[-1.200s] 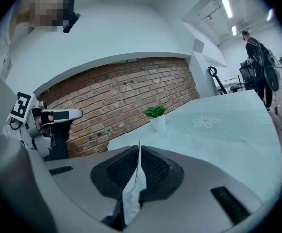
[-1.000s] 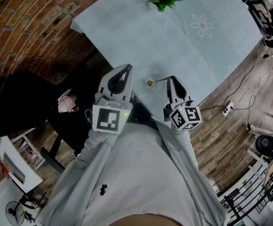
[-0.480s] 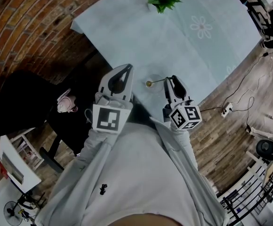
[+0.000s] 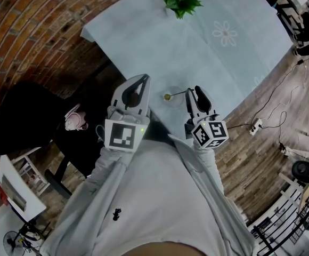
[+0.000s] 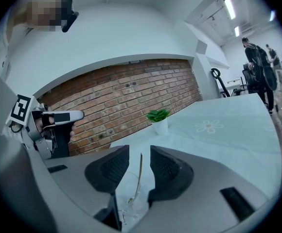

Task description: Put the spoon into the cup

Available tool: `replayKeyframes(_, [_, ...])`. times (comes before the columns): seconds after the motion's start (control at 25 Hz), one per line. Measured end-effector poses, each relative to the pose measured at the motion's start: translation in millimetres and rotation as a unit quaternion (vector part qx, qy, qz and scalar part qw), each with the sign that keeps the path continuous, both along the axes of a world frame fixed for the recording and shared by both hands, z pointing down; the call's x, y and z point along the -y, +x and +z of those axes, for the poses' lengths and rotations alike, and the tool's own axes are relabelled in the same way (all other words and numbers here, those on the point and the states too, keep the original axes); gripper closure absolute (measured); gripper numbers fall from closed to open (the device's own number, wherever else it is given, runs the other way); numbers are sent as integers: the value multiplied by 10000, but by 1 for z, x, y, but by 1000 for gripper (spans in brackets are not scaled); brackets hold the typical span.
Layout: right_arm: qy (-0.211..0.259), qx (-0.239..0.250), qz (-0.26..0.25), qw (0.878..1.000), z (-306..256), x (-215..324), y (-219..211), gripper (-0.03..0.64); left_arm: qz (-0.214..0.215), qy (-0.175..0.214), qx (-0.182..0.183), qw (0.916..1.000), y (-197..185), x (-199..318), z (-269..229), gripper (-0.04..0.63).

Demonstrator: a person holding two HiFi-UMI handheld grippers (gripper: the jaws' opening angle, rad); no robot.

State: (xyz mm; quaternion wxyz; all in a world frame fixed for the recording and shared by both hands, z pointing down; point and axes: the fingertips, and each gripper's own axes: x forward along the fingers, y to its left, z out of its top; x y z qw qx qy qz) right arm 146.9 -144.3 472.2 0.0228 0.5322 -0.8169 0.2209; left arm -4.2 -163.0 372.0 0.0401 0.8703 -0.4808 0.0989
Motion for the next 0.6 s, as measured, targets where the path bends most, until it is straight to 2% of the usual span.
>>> replayKeyframes(0.28, [160, -83, 12, 9998, -14, -1, 3, 491, 43, 113, -26, 9999, 2, -1, -7, 575])
replayKeyframes(0.6, [690, -324, -70, 9971, -57, 0, 5, 491, 128, 228, -60, 9996, 8, -3, -17, 575])
